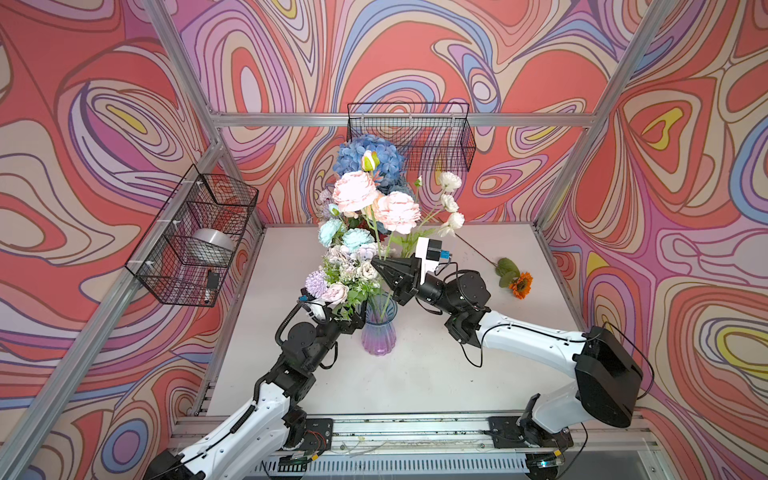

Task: Arrange flowers in a vase
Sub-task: Place the flower in the vase.

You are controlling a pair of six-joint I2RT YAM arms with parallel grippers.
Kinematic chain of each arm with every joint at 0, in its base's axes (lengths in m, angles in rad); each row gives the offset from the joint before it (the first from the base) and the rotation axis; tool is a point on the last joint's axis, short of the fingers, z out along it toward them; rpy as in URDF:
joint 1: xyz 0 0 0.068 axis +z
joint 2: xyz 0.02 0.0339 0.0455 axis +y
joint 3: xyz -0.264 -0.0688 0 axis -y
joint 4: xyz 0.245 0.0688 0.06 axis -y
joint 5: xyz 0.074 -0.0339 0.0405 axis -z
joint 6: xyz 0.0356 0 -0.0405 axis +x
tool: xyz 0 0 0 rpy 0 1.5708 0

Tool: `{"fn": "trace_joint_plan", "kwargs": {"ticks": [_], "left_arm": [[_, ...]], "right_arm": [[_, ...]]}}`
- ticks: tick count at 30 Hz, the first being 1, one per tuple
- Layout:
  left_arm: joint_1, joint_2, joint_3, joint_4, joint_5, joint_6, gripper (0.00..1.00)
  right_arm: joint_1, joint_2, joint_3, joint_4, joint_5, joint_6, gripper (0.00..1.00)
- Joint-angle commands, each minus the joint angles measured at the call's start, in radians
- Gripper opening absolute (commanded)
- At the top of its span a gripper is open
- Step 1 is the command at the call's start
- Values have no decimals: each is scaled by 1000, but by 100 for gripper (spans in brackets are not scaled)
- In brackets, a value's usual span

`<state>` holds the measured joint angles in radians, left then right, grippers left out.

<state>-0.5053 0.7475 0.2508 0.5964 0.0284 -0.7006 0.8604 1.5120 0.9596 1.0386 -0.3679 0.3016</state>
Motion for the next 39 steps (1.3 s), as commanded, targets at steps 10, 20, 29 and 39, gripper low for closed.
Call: {"fn": "trace_joint_plan", "kwargs": {"ticks": [10,20,29,39], "left_arm": [[-4,1,17,27,-4,3,100],[-4,-40,15,-18,1,13,100],[-4,-63,11,-33,-11,18,100],[-4,-57,13,-25,12,8,100]], "right_arm": [[81,3,-124,2,107,-86,0],[81,-5,-136,-260,172,-217,0],[81,-54,-153,-389,217,-254,15],[81,-149,-160,-525,249,-268,39]]}}
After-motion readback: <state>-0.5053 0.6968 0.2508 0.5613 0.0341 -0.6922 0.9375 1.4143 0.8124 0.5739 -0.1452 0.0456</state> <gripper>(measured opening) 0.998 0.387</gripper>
